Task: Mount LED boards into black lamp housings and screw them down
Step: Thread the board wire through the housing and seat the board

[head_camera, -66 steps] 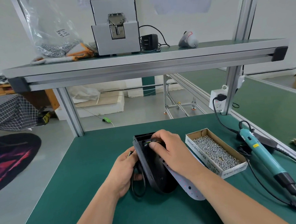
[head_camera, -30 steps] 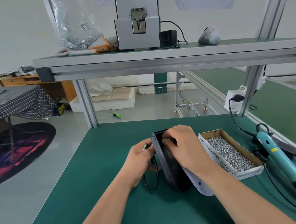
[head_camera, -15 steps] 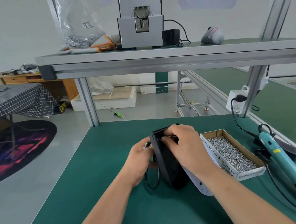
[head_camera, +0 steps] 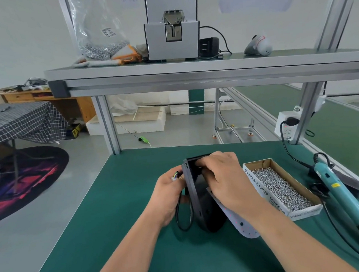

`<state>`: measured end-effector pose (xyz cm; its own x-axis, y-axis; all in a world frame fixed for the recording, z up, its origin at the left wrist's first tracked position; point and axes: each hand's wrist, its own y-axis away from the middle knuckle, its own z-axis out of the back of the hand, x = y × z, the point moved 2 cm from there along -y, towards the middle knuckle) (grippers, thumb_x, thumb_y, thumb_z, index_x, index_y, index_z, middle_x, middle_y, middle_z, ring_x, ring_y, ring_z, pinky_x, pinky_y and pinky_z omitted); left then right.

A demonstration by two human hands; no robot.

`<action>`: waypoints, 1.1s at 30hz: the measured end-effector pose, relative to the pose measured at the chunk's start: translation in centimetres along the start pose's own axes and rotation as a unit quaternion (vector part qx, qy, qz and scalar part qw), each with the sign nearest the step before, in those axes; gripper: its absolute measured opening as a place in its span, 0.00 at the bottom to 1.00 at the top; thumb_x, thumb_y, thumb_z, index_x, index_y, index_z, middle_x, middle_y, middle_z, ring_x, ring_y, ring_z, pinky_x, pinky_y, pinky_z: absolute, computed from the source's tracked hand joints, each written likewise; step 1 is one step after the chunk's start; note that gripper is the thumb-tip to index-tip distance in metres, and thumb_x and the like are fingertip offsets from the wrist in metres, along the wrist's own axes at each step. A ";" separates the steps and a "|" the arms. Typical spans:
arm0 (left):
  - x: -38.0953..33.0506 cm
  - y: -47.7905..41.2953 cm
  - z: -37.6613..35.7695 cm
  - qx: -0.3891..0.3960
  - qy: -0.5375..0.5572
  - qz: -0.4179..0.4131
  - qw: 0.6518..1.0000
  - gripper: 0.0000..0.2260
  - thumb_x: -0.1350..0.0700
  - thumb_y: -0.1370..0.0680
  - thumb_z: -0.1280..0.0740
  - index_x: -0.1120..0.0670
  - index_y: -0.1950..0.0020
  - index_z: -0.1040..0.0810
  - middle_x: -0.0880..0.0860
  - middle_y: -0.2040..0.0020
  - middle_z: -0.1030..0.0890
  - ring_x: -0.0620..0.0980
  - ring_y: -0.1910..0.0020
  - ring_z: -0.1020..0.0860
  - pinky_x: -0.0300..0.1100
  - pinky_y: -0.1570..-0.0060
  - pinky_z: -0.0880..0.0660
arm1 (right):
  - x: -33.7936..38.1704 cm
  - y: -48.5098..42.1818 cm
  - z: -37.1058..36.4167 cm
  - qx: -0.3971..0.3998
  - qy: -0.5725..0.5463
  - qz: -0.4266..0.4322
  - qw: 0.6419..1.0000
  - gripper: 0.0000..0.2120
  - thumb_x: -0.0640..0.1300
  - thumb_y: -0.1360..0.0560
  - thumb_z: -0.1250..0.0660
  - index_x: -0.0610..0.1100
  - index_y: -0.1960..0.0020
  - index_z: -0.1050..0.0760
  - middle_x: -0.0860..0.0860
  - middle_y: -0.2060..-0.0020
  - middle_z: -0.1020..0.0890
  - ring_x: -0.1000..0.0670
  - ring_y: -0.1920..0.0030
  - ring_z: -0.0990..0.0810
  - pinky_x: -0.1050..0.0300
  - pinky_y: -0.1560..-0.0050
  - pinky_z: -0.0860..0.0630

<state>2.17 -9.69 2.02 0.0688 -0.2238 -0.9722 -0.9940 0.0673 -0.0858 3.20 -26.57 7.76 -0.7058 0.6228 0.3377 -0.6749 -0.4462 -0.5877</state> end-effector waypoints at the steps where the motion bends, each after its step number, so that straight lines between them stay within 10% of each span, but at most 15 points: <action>1: 0.1 0.0 0.0 0.000 0.001 0.001 1.000 0.08 0.59 0.17 0.33 0.55 0.43 0.14 0.56 0.53 0.13 0.54 0.57 0.15 0.50 0.60 0.17 | -0.1 0.1 -0.1 -0.007 -0.009 -0.009 1.000 0.13 0.37 0.22 0.35 0.48 0.42 0.17 0.57 0.50 0.16 0.54 0.47 0.23 0.51 0.39 0.33; 9: 0.2 0.0 0.4 -0.010 -0.011 0.002 1.000 0.08 0.55 0.16 0.32 0.52 0.42 0.13 0.56 0.51 0.12 0.52 0.55 0.14 0.48 0.60 0.17 | -0.3 0.3 -0.3 -0.051 -0.044 -0.044 0.997 0.09 0.39 0.21 0.28 0.52 0.47 0.16 0.69 0.58 0.22 0.63 0.50 0.27 0.54 0.45 0.30; 20: -0.6 -0.1 0.2 0.010 -0.024 -0.015 1.000 0.09 0.56 0.17 0.30 0.55 0.40 0.14 0.59 0.51 0.13 0.55 0.54 0.15 0.53 0.58 0.16 | 0.8 -0.2 -0.5 -0.079 0.084 0.003 0.993 0.15 0.46 0.24 0.42 0.43 0.58 0.18 0.52 0.65 0.20 0.44 0.57 0.22 0.46 0.52 0.31; 33: -0.1 0.0 1.0 -0.029 -0.047 -0.036 0.998 0.09 0.49 0.22 0.28 0.48 0.44 0.13 0.57 0.51 0.14 0.52 0.56 0.18 0.45 0.67 0.20 | -0.7 0.4 -0.8 -0.069 0.024 -0.042 0.996 0.08 0.44 0.21 0.29 0.53 0.44 0.19 0.59 0.54 0.18 0.54 0.48 0.24 0.50 0.43 0.33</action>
<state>2.28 -8.73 1.92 0.1443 -0.1342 -0.9804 -0.9894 -0.0020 -0.1453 3.61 -26.73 6.71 -0.6350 0.6854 0.3564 -0.6925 -0.3005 -0.6559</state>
